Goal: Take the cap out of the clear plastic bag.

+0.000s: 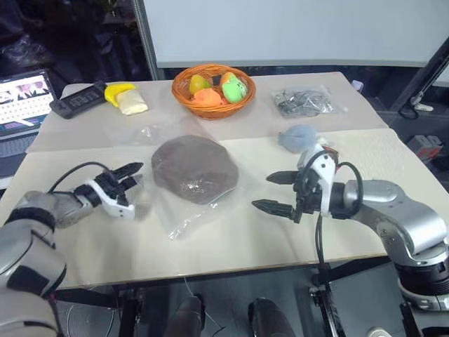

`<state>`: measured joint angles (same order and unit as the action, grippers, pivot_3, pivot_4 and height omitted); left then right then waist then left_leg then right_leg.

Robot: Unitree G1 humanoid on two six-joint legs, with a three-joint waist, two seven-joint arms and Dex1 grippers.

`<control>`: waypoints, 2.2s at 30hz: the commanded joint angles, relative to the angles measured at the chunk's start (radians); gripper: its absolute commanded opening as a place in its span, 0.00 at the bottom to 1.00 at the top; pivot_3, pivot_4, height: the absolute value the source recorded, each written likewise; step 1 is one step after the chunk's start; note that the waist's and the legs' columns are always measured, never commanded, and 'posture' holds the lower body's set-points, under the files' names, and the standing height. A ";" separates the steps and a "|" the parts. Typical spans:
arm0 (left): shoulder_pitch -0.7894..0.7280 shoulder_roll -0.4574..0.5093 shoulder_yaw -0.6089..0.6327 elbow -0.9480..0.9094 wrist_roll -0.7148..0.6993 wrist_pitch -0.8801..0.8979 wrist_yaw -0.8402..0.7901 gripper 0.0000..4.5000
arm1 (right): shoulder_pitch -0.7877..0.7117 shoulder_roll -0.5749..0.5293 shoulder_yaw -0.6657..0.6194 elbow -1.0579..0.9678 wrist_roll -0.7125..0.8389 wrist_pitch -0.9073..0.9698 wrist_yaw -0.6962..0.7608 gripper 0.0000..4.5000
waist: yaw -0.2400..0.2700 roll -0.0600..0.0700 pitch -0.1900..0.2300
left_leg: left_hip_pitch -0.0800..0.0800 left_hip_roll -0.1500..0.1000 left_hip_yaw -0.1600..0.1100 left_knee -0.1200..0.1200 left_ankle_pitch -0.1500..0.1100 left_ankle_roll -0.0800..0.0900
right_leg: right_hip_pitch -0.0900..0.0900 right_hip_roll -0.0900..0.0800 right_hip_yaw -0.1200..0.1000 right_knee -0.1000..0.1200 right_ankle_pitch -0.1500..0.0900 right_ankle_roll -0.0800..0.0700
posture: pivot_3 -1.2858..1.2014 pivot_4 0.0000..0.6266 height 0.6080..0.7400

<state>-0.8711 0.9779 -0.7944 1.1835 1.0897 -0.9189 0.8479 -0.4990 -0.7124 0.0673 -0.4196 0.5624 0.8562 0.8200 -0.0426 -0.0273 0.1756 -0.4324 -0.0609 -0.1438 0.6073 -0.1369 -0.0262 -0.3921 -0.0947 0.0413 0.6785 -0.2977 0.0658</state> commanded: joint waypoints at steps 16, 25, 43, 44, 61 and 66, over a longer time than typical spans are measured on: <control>0.844 -0.293 0.924 -1.542 -1.288 1.090 -0.476 0.57 | -0.119 0.064 0.062 0.176 -0.085 -0.131 0.077 1.00 | 0.023 0.001 0.000 | 0.009 0.007 0.005 0.001 0.000 0.000 | 0.005 0.001 0.002 0.002 0.005 -0.012 | 0.52 0.24 1.00; 0.649 -0.324 0.904 -1.804 -1.708 1.443 -0.910 0.57 | -0.128 0.096 0.071 0.223 -0.134 -0.147 0.062 1.00 | 0.017 0.000 -0.001 | 0.009 0.007 0.008 0.003 0.000 0.000 | 0.005 0.003 0.003 0.002 0.006 -0.014 | 0.52 0.24 1.00; 0.827 -0.022 0.748 -1.807 -1.600 1.456 -1.555 0.57 | -0.106 0.108 0.034 0.271 -0.185 -0.181 0.037 1.00 | 0.010 0.004 0.001 | 0.009 0.010 0.010 -0.003 -0.001 0.000 | 0.004 0.004 0.004 -0.004 0.005 -0.017 | 0.52 0.24 1.00; 0.814 -0.052 0.714 -1.793 -1.571 1.449 -1.544 0.57 | -0.102 0.105 0.030 0.267 -0.185 -0.179 0.035 1.00 | 0.010 0.004 0.001 | 0.008 0.010 0.010 -0.003 -0.001 0.000 | 0.004 0.004 0.004 -0.004 0.005 -0.017 | 0.52 0.24 1.00; 0.780 -0.230 0.623 -1.698 -1.234 1.301 -1.449 1.00 | -0.050 0.072 -0.016 0.226 -0.180 -0.169 0.001 1.00 | 0.017 0.004 0.001 | 0.008 0.009 0.010 -0.004 -0.001 0.001 | 0.004 0.003 0.004 -0.005 0.005 -0.017 | 0.52 0.24 1.00; 0.745 -0.254 0.574 -1.624 -1.122 1.280 -1.417 1.00 | -0.052 0.076 -0.018 0.229 -0.180 -0.172 -0.004 1.00 | 0.021 0.004 0.001 | 0.009 0.009 0.010 -0.004 -0.001 0.001 | 0.004 0.003 0.004 -0.005 0.005 -0.017 | 0.52 0.24 1.00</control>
<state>-0.1019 0.7423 -0.2019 -0.4601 -0.0903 0.3902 -0.5936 -0.5384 -0.6300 0.0843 -0.1570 0.3758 0.6989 0.8223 -0.0217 -0.0236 0.1768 -0.4238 -0.0524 -0.1337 0.6033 -0.1376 -0.0255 -0.3881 -0.0917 0.0451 0.6734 -0.2929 0.0493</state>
